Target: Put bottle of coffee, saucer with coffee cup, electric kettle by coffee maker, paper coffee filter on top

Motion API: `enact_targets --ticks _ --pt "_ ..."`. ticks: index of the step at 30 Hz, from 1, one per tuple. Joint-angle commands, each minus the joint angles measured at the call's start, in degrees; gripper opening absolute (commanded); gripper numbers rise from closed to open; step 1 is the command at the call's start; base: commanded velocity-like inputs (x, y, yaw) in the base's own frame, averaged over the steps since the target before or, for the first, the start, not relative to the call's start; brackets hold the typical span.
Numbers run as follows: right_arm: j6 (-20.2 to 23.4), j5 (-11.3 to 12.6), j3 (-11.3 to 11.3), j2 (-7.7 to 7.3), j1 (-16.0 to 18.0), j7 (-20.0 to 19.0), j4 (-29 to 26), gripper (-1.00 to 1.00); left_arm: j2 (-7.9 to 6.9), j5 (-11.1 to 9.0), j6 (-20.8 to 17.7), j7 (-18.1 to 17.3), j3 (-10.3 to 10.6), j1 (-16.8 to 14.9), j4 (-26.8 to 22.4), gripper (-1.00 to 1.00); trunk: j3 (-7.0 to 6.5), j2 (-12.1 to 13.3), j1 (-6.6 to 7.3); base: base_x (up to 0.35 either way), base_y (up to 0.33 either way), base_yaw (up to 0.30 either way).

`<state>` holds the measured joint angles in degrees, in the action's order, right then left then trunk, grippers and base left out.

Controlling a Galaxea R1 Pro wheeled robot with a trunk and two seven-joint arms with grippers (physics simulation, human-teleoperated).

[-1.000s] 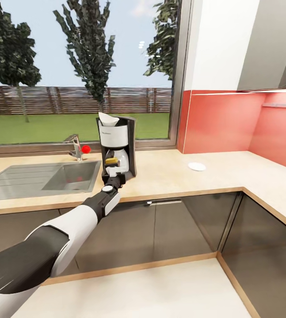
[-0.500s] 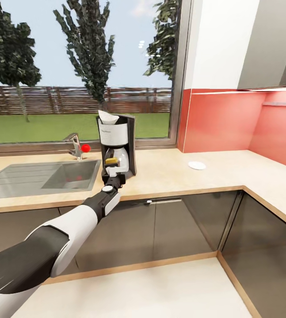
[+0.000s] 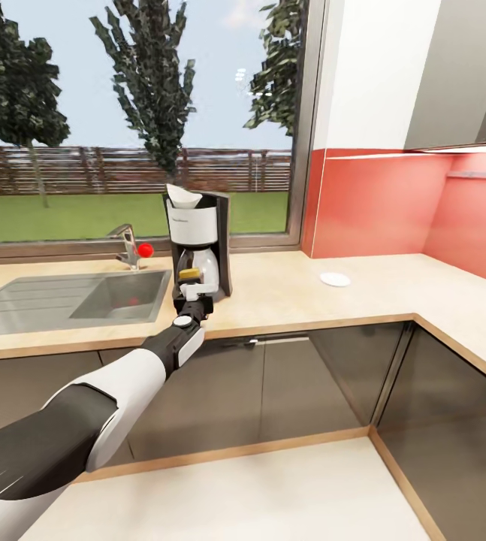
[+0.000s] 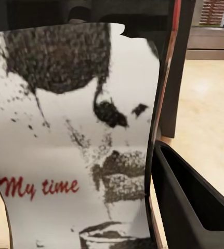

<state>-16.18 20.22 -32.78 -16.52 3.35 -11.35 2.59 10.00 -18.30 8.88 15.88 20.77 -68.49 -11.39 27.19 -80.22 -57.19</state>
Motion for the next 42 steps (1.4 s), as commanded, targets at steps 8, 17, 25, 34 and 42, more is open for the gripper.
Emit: enact_targets --ticks 8,17,25,34,42 --pt "-0.36 0.62 -0.36 0.00 0.08 -0.42 0.22 1.00 0.00 -0.33 0.17 0.29 0.50 -0.07 0.05 -1.00 0.78 -1.66 -0.88 0.000 0.000 0.000" --pt "-0.37 0.63 -0.35 0.00 0.08 -0.42 0.22 1.00 0.00 -0.33 0.26 0.29 0.50 -0.07 0.05 -1.00 0.78 -1.66 -0.88 0.000 0.000 0.000" --pt "-0.34 0.62 -0.36 0.00 0.08 -0.42 0.22 1.00 0.00 -0.33 0.37 0.29 0.50 -0.07 0.05 -1.00 0.78 -1.66 -0.88 0.018 0.000 0.000" --pt "-0.37 0.61 -0.33 0.00 0.08 -0.42 0.22 1.00 0.00 -0.33 0.44 0.29 0.50 -0.01 0.05 -1.00 0.78 -1.66 -0.88 0.115 0.000 0.000" --pt "-0.34 0.61 -0.36 0.01 0.08 -0.43 0.22 1.00 0.00 -0.33 0.44 0.29 0.50 0.01 0.05 -1.00 0.79 -1.66 -0.88 0.056 0.000 0.000"
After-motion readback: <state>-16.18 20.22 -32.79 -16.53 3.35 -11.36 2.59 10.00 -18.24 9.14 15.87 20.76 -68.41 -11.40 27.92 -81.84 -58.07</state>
